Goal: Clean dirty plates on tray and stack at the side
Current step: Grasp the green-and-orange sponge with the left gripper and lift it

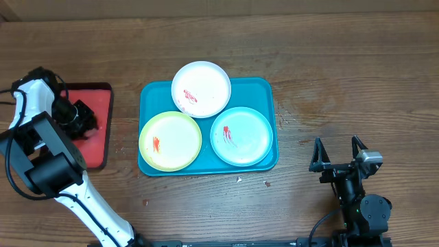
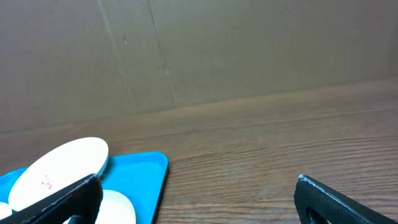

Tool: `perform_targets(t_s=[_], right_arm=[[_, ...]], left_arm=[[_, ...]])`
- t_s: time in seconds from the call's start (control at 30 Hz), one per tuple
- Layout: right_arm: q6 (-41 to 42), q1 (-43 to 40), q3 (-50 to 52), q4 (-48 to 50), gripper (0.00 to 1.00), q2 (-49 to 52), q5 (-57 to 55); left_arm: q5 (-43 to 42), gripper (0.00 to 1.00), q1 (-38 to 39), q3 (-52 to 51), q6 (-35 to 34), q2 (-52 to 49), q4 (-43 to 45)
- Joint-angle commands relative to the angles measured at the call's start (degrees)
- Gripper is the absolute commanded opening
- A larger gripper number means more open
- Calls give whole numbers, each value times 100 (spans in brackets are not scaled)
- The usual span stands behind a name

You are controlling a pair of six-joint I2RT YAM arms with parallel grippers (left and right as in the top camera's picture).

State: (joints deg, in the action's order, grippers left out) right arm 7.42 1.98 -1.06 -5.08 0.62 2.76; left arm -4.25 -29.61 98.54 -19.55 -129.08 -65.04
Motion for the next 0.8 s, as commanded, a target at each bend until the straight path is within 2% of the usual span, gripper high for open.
perform_targets(t_s=[0.0, 0.17, 0.2, 0.23, 0.27, 0.33, 0.4, 0.57, 0.77], right_arm=[[-15, 37, 57, 44, 100, -46, 28], [-15, 37, 57, 46, 100, -46, 26], [-15, 37, 57, 44, 100, -46, 26], [-15, 37, 59, 44, 100, -46, 26], [-15, 37, 57, 44, 100, -46, 26], [-15, 37, 59, 44, 100, -46, 26], [-15, 37, 57, 44, 100, -46, 26], [-15, 37, 57, 44, 100, -46, 26], [-15, 37, 59, 44, 100, -46, 26]], left_arm=[[363, 100, 37, 2, 31, -122, 461], [752, 100, 37, 2, 31, -122, 791], [743, 94, 37, 2, 31, -122, 789], [743, 84, 37, 2, 31, -122, 765], [743, 68, 37, 2, 31, -122, 730], [743, 30, 37, 2, 31, -122, 664], [748, 4, 33, 4, 31, -120, 627], [734, 4, 33, 229, 24, -118, 254], [721, 4, 33, 1419, 22, -26, -962]])
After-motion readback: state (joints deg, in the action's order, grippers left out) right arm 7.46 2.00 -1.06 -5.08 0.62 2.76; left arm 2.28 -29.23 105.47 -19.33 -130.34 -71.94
